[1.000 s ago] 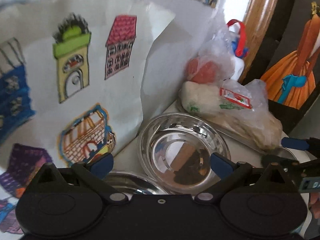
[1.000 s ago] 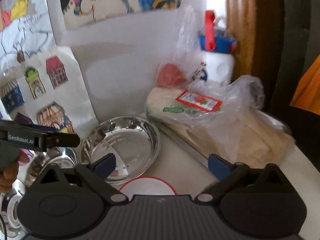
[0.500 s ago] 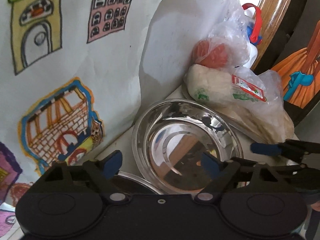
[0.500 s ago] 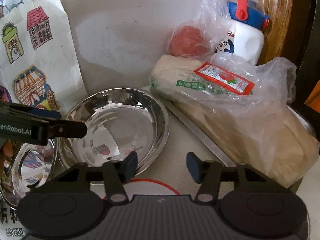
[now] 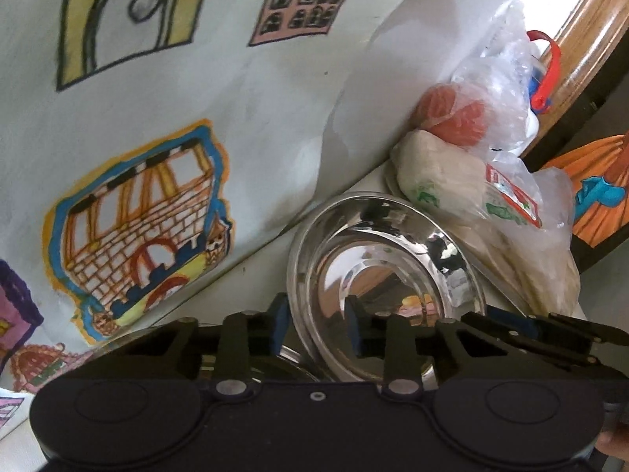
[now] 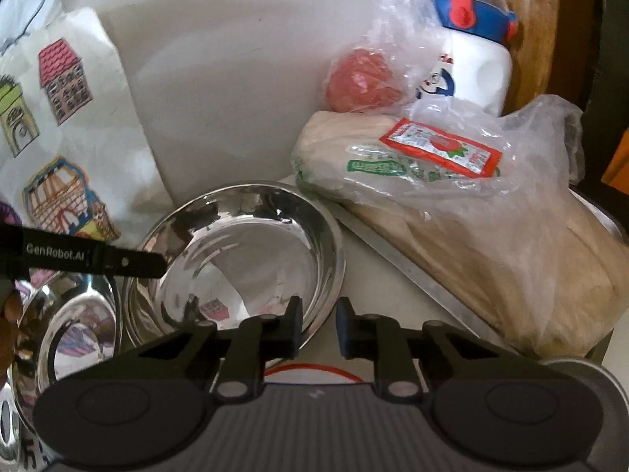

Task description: Organize plates and bowls

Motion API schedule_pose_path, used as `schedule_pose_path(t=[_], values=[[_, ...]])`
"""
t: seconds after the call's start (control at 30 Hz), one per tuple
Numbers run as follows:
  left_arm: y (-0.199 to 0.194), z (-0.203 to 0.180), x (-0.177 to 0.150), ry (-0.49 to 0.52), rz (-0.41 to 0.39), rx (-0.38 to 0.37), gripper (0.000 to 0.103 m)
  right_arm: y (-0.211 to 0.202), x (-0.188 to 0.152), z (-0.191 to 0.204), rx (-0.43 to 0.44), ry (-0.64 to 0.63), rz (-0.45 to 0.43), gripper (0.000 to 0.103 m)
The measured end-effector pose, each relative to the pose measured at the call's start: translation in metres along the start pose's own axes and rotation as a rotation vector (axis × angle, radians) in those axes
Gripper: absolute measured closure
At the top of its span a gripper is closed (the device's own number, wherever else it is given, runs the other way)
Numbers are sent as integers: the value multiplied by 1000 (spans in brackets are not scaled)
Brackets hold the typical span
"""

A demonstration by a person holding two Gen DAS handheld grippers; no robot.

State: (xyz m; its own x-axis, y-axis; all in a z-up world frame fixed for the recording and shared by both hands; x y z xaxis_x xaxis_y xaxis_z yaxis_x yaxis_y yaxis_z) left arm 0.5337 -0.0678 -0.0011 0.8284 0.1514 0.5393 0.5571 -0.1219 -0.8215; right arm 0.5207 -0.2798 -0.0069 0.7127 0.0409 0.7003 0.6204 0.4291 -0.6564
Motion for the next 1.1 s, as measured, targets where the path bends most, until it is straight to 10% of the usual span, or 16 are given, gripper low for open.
schedule_pose_path(t=[0.6,1.1], values=[[-47,-16,-2,-12,-124,-28,83,-54,1,0,20,46,-160,86],[-138,44,-50,-47,-185,33,83,-73,-33,97,92,-73,-152,86]])
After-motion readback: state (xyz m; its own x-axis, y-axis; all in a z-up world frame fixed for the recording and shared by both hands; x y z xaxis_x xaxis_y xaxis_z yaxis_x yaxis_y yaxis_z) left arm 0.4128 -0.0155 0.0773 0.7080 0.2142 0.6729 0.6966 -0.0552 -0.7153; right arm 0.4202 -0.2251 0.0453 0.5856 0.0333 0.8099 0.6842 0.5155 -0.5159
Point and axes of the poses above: each gripper's, at about its wrist camera, not at the fingertips, and y roughly the way its jaws point, z to its left, x to its top, the point moved 3 cm from there along y, roughly the way its jaws point, and after that the axes turned 10 degrees about x, right-handed, at the moved point
